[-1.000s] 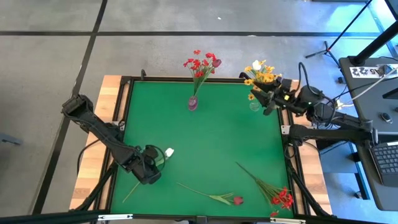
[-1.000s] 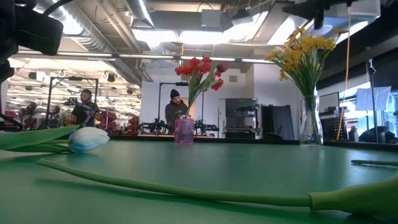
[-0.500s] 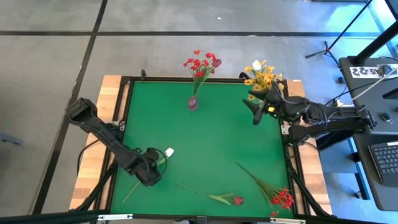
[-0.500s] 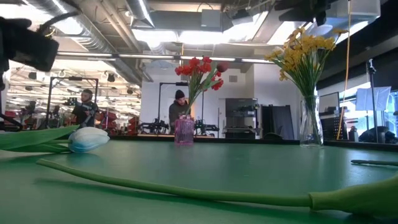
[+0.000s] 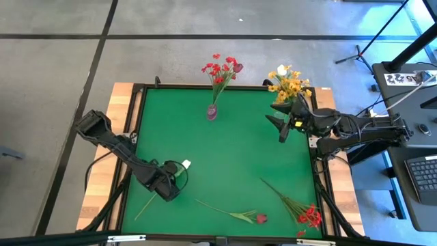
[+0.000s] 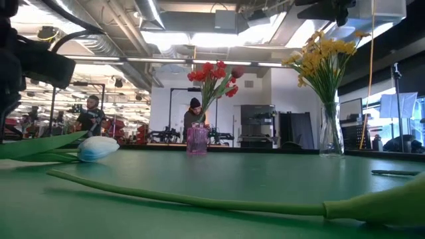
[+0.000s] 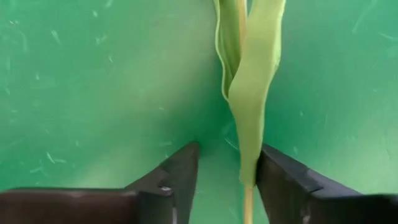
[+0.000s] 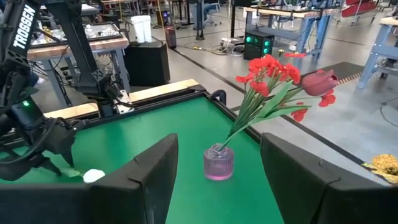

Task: Sort flowers into vase by color
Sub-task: Put the white flower into the transparent vase

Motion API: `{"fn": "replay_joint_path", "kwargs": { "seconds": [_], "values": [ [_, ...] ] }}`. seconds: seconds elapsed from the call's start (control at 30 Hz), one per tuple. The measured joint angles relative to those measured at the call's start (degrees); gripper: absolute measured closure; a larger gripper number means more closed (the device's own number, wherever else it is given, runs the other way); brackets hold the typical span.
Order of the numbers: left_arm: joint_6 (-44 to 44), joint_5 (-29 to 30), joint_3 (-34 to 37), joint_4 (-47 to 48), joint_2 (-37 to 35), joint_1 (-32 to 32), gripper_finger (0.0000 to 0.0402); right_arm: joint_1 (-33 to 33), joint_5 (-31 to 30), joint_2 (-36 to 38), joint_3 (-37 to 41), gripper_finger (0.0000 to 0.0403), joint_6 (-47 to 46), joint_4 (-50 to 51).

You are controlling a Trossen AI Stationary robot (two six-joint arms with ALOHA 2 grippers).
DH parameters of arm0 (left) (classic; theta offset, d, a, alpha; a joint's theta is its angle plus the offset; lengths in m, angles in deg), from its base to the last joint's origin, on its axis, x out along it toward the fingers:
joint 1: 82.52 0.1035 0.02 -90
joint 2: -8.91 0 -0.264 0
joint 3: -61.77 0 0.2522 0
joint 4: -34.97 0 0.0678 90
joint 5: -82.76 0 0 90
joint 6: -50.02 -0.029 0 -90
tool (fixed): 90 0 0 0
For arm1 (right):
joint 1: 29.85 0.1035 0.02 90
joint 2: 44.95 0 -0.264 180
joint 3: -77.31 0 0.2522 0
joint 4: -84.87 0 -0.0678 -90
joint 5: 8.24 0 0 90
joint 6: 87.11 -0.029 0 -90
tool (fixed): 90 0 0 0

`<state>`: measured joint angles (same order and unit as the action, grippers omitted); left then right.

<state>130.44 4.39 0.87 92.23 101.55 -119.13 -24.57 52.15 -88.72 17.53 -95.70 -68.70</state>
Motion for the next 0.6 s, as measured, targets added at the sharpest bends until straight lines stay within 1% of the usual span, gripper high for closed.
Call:
{"fn": "replay_joint_path", "kwargs": {
  "seconds": [0.1,0.3,0.33,0.43,0.6],
  "values": [
    [-0.4,0.3,0.1,0.2,0.1,0.6,0.0291,0.0,0.2,0.0,0.0,0.0176,-0.3,0.1],
    [-3.9,1.5,-0.1,0.9,-0.4,1.9,0.0378,0.0,0.3,0.0,0.0,0.0176,-2.1,1.3],
    [-4.7,1.8,-0.4,1.5,-0.4,2.1,0.0387,0.0,0.6,0.0,0.0,0.0176,-2.2,1.4],
    [-6.9,2.0,-1.5,2.0,-0.4,3.5,0.039,0.0,1.2,0.0,0.0,0.0176,-2.6,1.4],
    [-13.4,6.2,-4.5,3.3,-0.4,5.8,0.0392,0.0,1.2,-1.2,0.0,0.0176,-3.2,1.7]
  ]
}}
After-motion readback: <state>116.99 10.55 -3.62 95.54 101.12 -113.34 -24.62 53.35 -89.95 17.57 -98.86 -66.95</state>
